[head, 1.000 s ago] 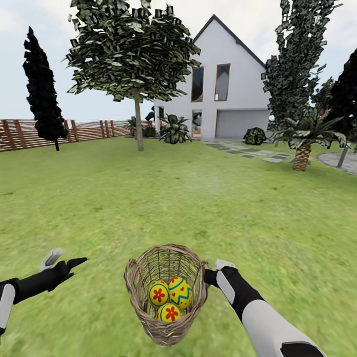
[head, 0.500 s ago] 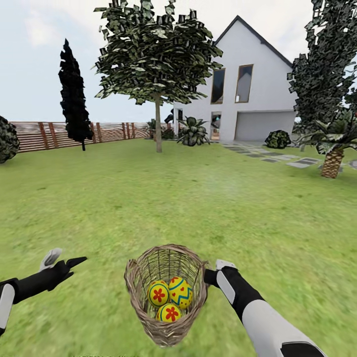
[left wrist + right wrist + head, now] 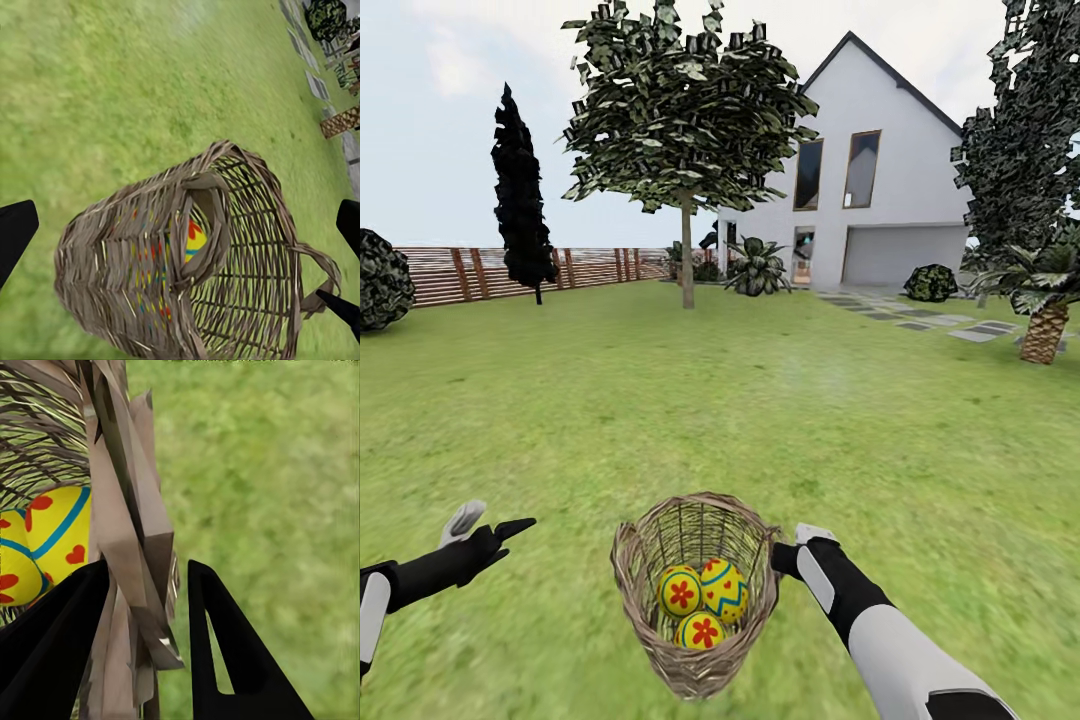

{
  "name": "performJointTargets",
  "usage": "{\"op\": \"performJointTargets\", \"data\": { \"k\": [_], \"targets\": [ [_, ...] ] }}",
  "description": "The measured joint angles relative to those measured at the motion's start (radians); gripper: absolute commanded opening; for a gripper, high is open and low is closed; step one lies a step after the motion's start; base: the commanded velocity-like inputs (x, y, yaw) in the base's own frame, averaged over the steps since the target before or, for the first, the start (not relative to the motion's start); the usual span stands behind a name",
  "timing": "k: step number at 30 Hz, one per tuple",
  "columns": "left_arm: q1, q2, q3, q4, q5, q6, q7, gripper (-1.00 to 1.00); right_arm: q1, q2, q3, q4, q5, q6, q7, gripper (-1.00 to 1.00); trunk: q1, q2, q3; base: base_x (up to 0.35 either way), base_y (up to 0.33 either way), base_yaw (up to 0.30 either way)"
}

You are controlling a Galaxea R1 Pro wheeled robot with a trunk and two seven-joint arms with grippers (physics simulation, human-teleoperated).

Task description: Take the three Easter eggs out of the wicker basket on the lawn in the garden, then place them on the lawn next to a single tree (choose any tree) so that all three eggs are next to the same tree and none are left in the basket.

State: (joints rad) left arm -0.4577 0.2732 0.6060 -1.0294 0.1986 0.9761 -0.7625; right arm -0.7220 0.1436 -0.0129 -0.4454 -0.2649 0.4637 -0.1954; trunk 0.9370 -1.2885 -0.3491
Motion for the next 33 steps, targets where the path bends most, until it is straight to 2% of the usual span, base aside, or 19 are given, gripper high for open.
{"op": "performJointTargets", "data": {
  "k": [23, 33],
  "targets": [
    [0.000, 0.000, -0.002, 0.000, -0.001, -0.002, 0.002, 1.00, 0.000, 0.001, 0.000, 0.000, -0.001, 0.000, 0.000, -1.00, -0.088, 0.161, 0.072, 0.000, 0.000, 0.000],
    [0.000, 0.000, -0.002, 0.000, -0.002, -0.002, 0.001, 1.00, 0.000, 0.002, 0.001, -0.001, -0.002, -0.028, 0.000, -1.00, -0.127, 0.231, 0.104, 0.000, 0.000, 0.000]
  ]
}}
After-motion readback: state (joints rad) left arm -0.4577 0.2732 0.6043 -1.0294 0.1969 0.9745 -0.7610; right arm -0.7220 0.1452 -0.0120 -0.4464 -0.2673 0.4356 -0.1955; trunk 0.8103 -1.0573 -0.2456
